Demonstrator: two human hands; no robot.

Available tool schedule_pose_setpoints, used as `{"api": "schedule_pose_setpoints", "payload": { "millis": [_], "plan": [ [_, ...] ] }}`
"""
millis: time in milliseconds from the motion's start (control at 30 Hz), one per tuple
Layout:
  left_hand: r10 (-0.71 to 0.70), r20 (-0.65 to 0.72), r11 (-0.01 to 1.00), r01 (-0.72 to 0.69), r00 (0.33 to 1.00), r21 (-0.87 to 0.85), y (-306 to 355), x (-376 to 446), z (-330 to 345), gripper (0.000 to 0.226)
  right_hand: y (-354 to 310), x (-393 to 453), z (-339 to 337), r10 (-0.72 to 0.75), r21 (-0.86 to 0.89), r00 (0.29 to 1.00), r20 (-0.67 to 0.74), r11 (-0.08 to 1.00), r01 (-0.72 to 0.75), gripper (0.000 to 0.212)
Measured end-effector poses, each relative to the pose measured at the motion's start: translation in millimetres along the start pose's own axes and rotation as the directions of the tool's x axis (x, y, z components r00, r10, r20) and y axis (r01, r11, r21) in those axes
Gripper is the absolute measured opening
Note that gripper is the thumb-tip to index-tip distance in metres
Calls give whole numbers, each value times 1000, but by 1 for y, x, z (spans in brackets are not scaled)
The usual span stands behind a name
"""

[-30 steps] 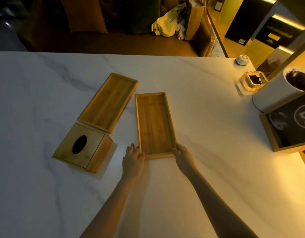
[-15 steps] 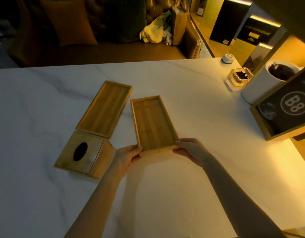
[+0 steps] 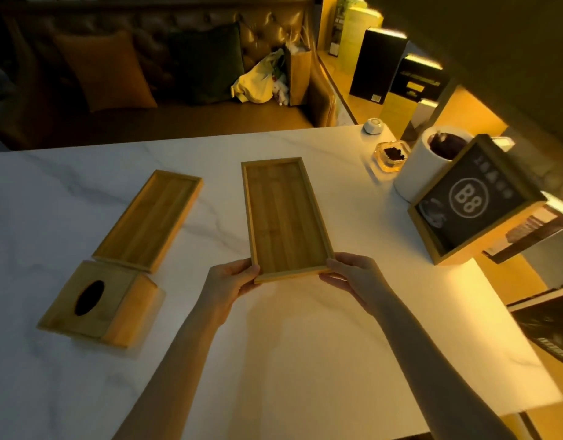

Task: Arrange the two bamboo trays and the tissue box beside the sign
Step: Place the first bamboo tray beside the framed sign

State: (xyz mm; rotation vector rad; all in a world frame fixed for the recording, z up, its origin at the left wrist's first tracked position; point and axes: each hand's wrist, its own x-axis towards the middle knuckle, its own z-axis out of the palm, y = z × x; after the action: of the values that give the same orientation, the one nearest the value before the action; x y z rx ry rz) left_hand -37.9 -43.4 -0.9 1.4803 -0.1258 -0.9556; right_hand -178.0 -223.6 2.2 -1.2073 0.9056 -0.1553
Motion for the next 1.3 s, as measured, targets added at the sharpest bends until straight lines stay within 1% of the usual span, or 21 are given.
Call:
{"api": "schedule_pose_setpoints", "payload": {
  "millis": [167, 300, 467, 567, 633, 733, 800, 867, 967, 1100, 1300],
  "plan": [
    [57, -6, 996, -57, 998, 67, -1, 14, 62, 31, -10, -5, -57, -58, 43, 997, -49, 997, 60, 24],
    [102, -20, 987, -98, 995, 124, -10, 27, 112, 30, -14, -3, -101, -37, 53, 993, -109, 998, 43, 21],
    [83, -15, 983, -79, 996, 164, -22, 42, 159, 25, -12, 7, -145, 8, 54, 985, -170, 999, 1, 8],
    [49, -8, 988, -47, 999, 146, -30, 53, 178, 26, -9, 16, -161, 46, 83, 973, -225, 996, -27, 7],
    [32, -13, 989, -30, 999, 148, -34, 61, 187, 27, -4, 23, -170, 82, 109, 964, -253, 992, -56, 3],
    [21, -26, 982, -16, 999, 188, -41, 76, 196, 26, 3, 33, -179, 122, 148, 950, -287, 986, -82, 8],
    [1, -35, 979, 6, 999, 202, -46, 85, 201, 26, 6, 38, -182, 140, 163, 948, -285, 982, -96, 8],
    [-13, -43, 976, 23, 999, 218, -51, 94, 204, 26, 10, 44, -186, 135, 163, 955, -264, 982, -94, 5],
    [-25, -46, 972, 35, 999, 231, -55, 104, 207, 28, 14, 54, -191, 121, 157, 961, -249, 984, -83, 11],
    [-47, -65, 968, 62, 997, 244, -57, 115, 210, 28, 18, 65, -196, 114, 150, 963, -246, 986, -78, 7],
    [-77, -79, 969, 94, 994, 230, -60, 125, 212, 28, 26, 81, -198, 140, 200, 958, -250, 976, -90, 8]
  ]
}}
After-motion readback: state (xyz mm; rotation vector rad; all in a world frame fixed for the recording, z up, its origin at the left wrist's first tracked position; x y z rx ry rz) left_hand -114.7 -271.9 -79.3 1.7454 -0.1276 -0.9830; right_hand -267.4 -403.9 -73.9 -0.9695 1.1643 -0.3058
